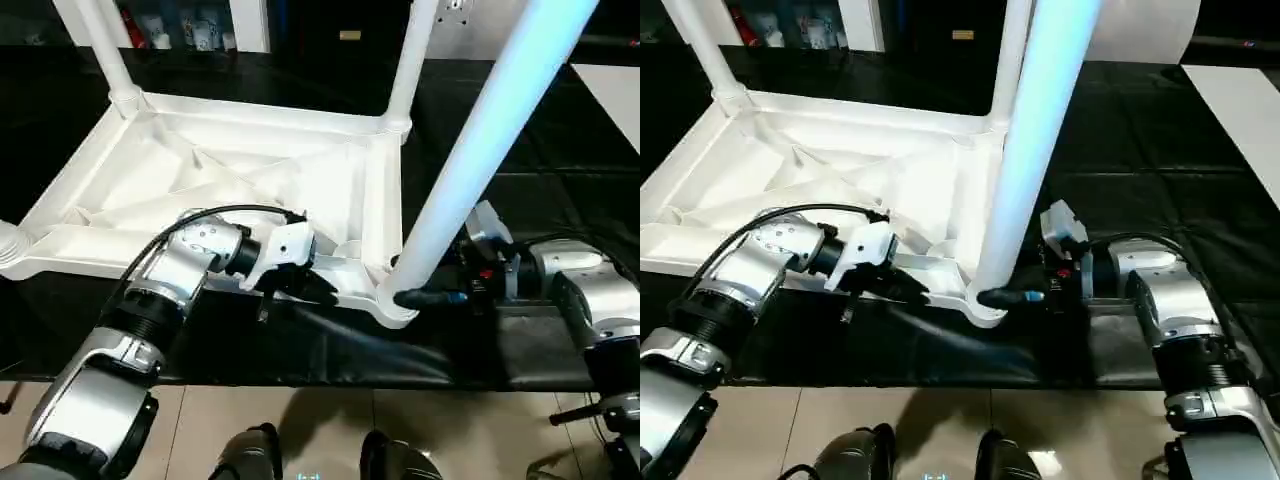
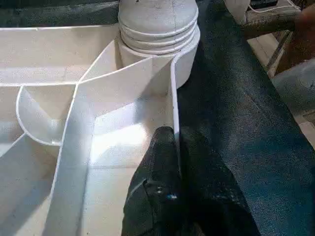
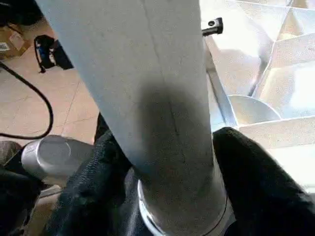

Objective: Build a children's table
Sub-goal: Rotate leg to tighten

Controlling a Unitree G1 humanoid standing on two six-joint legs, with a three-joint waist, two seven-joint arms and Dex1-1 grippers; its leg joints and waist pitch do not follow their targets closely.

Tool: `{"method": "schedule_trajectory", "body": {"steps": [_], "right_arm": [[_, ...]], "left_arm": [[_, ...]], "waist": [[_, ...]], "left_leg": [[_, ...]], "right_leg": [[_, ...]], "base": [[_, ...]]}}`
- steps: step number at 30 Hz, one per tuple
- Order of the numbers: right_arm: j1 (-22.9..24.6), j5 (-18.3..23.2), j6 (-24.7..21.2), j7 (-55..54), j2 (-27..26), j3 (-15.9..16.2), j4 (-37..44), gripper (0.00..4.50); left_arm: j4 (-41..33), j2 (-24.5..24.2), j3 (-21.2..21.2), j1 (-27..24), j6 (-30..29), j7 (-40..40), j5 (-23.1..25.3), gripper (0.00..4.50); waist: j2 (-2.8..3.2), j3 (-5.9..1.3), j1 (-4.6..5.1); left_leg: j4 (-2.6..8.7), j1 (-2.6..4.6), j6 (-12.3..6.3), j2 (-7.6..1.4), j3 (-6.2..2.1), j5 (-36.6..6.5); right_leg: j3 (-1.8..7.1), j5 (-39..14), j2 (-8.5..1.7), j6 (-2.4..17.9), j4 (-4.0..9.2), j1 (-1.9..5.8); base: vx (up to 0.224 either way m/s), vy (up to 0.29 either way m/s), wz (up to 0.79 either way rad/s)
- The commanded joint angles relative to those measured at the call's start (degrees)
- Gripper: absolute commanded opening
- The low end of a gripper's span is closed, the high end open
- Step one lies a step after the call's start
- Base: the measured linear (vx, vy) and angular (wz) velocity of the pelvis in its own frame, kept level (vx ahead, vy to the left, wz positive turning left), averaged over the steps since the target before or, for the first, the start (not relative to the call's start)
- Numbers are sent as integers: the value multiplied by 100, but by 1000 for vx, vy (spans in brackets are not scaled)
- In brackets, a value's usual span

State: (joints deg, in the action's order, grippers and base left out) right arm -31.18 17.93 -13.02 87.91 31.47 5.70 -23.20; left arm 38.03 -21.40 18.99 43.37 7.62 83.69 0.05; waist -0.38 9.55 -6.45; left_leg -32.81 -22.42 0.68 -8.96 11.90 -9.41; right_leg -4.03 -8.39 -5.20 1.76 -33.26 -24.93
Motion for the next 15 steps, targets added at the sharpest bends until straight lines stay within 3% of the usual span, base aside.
{"method": "schedule_trajectory", "body": {"steps": [1, 2, 9, 12, 13, 14, 15], "right_arm": [[-20, 87, -36, 145, 75, 63, 43, 245], [-15, 107, -64, 168, 74, 71, 56, 222], [237, 351, -528, 44, -53, 37, 422, 207], [385, 381, -819, -404, -207, -12, 644, 207], [424, 239, -994, -1128, -460, -70, 710, 207], [424, 239, -994, -1128, -460, -70, 710, 207], [398, 37, -1047, -1871, -748, -146, 677, 207]], "left_arm": [[58, 7, 254, 4, 91, 356, 59, 0], [75, 4, 245, 8, 94, 359, 54, 0], [-7, 102, 77, -57, -202, 118, -70, 0], [-58, 222, 1, -47, -556, -369, 2, 0], [-81, 363, -69, -12, -864, -803, 58, 0], [-81, 363, -69, -12, -864, -803, 58, 0], [-131, 502, -124, 17, -1174, -1165, 100, 0]], "waist": [[-78, -527, 21], [-80, -528, 21], [-86, -500, 16], [-87, -496, 11], [-67, -462, 22], [-67, -462, 22], [-97, -441, 59]], "left_leg": [[309, 148, -803, -469, -182, -690], [308, 146, -805, -469, -183, -684], [324, 147, -762, -472, -190, -760], [334, 152, -715, -476, -198, -815], [356, 152, -629, -480, -205, -894], [356, 152, -629, -480, -205, -894], [375, 151, -422, -447, -220, -1205]], "right_leg": [[307, -976, -455, 1696, 256, 359], [306, -986, -456, 1689, 254, 362], [307, -1221, -455, 1607, 283, 356], [308, -1357, -460, 1571, 300, 349], [310, -1573, -457, 1511, 331, 320], [310, -1573, -457, 1511, 331, 320], [303, -2246, -487, 1319, 402, 335]], "base": [[0, 0, 0], [0, 0, 0], [0, 0, 0], [0, 0, 0], [0, 0, 0], [0, 0, 0], [0, 0, 0]]}}
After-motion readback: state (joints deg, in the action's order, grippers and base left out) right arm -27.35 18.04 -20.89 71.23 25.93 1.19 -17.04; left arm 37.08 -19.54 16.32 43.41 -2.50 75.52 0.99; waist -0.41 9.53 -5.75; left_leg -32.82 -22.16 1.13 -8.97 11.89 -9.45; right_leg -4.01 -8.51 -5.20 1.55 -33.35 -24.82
